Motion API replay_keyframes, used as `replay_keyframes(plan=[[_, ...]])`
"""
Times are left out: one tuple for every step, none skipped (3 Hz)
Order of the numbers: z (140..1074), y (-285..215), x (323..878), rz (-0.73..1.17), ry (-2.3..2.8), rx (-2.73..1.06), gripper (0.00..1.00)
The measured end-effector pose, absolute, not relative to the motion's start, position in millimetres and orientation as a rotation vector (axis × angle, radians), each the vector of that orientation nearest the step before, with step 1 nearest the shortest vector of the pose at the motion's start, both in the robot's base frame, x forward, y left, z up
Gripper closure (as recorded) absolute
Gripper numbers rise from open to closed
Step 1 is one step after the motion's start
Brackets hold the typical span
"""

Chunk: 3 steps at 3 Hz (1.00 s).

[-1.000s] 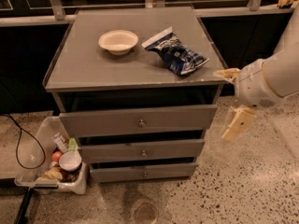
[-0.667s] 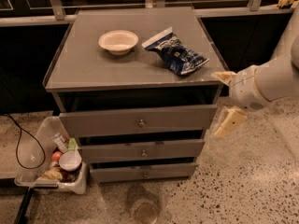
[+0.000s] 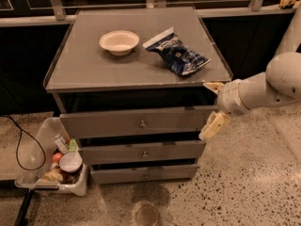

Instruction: Open top drawer

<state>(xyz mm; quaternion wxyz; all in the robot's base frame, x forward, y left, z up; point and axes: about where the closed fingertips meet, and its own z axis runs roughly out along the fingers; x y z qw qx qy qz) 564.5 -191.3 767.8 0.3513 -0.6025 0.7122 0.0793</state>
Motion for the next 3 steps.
replay_keyframes(plan=[[767.4,-189.9,563.9,0.208,1.841,-1.564,0.0],[743.7,-170.2,561.8,0.288,1.822,-1.582,0.0],[709.4,-143.7,559.7,0.359,1.809,-1.624,0.0]])
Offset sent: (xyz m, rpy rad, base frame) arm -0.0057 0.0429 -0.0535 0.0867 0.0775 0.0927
